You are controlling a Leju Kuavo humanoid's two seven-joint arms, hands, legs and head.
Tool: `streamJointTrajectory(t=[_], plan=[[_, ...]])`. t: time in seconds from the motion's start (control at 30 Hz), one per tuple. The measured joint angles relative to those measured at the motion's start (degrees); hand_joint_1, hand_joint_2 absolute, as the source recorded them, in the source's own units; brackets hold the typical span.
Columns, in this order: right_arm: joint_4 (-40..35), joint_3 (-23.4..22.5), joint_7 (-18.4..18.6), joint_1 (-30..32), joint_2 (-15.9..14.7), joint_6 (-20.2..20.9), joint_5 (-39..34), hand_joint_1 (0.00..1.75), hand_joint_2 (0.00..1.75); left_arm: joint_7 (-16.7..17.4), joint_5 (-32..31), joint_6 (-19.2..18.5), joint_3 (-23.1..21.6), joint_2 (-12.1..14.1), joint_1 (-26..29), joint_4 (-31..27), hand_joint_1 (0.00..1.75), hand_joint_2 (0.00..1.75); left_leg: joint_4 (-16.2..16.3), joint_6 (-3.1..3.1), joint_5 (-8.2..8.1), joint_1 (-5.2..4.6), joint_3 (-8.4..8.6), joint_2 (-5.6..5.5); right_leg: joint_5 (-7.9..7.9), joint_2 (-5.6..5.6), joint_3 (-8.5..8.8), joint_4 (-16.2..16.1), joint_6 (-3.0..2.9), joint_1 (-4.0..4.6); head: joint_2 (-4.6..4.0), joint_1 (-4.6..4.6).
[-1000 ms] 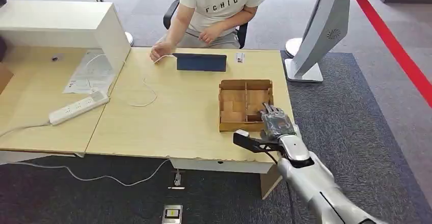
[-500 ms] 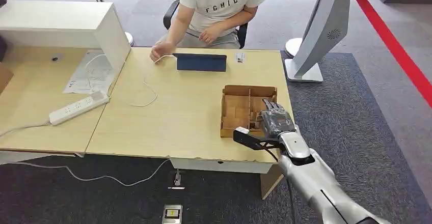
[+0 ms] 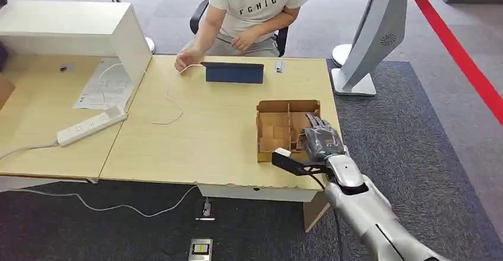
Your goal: Pass the card to the sensor for recognition and then transmit it.
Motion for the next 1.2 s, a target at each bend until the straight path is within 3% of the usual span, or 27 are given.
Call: streamJointTrajectory(t=[0.63, 1.2], plan=[[-3.21, -0.17, -2.62, -1.31, 0.28, -2.82, -2.45, 1.75, 1.75, 0.55, 0.24, 1.18, 0.00, -0.39, 0.02, 0.00, 0.00, 0.00, 0.00, 0.00, 0.00, 0.00, -0.01, 0.00, 0.00, 0.00, 0.00, 0.00, 0.00, 0.00, 0.00, 0.00], [-4.54, -0.44, -3.58, -9.41, 1.84, -2.95, -2.08, 1.75, 1.75, 0.24, 0.22, 1.14, 0.00, -0.94, 0.02, 0.00, 0.00, 0.00, 0.00, -0.01, 0.01, 0.00, -0.01, 0.00, 0.00, 0.00, 0.00, 0.00, 0.00, 0.00, 0.00, 0.00]])
